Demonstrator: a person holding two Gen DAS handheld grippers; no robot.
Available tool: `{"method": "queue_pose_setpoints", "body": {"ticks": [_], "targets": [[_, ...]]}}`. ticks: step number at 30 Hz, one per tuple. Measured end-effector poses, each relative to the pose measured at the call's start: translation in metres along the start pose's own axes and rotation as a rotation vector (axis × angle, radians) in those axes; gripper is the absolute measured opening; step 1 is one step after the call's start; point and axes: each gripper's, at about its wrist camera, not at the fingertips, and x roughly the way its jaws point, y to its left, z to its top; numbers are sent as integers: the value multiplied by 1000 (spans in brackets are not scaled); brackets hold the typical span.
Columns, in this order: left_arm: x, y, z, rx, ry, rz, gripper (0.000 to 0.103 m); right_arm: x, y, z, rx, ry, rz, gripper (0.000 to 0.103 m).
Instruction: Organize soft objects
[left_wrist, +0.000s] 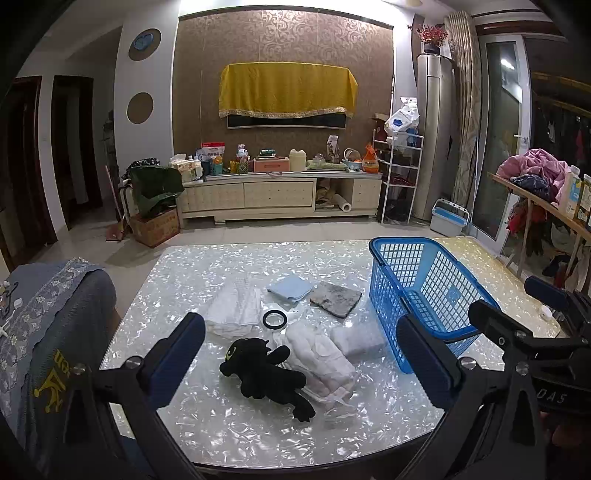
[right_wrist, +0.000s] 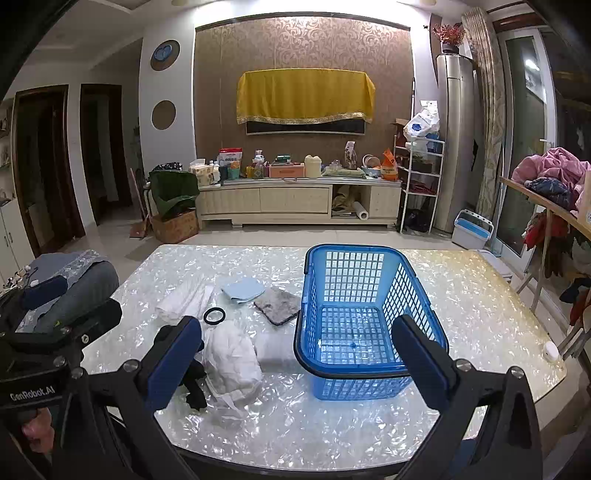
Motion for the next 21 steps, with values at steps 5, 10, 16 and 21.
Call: {"method": "queue_pose_setpoints", "body": {"ticks": [5,10,16,21], "targets": [[1,-1,1,4,0,0,103,-3,-2,0,6,-13,6,103],[1,-1,1,7,3,4,103,-3,-2,-1,9,-12,9,103],[1,0,1,1,10,-3,103,-2,-1,-1,7,-4,13,103],[1,0,0,3,10,-7,103,-1,-1,-1,9,4,17,103]]}}
